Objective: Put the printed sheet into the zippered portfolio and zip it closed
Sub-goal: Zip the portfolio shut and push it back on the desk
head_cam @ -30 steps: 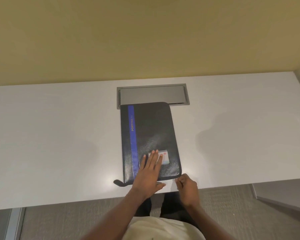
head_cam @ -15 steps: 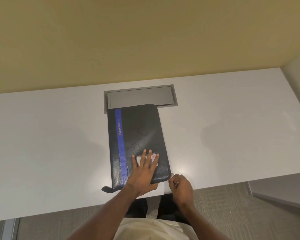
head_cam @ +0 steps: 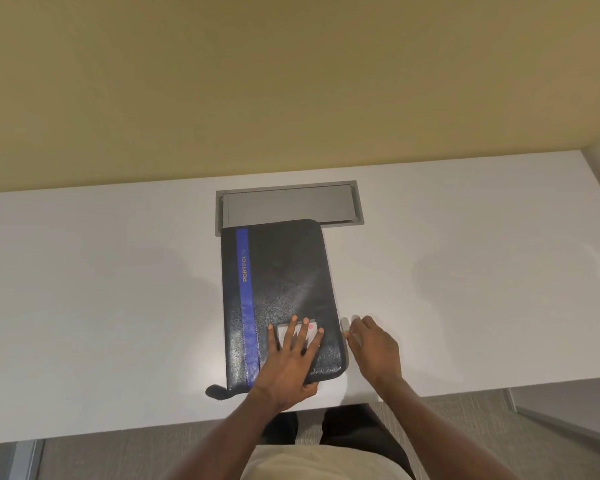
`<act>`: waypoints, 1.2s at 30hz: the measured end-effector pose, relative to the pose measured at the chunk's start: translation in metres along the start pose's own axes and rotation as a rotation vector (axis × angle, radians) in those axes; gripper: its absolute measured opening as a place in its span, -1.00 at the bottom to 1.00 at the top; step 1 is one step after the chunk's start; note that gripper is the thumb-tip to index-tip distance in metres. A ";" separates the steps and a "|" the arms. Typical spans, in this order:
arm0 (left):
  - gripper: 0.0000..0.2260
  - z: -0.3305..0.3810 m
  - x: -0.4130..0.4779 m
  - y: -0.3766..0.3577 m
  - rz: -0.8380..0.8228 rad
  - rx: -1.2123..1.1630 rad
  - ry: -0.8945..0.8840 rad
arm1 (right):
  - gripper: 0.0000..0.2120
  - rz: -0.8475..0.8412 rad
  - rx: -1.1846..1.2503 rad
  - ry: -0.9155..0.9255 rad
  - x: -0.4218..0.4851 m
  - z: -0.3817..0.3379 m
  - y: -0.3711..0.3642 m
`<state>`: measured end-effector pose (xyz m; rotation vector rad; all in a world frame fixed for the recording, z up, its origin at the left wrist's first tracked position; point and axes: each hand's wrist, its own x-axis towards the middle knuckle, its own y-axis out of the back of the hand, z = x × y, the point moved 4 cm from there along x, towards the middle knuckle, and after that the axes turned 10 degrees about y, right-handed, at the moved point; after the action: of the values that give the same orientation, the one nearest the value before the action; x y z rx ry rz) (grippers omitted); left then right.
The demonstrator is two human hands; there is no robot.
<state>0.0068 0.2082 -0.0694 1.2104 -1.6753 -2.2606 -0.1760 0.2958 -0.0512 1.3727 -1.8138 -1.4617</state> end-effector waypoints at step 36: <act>-0.40 -0.089 0.173 0.135 0.260 -0.384 0.350 | -0.82 -0.013 0.216 0.009 0.116 0.003 0.019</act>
<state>-0.1065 0.0012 -0.0578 1.1358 -1.1351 -1.9549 -0.2350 0.1943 -0.0628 1.4915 -2.0083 -1.2939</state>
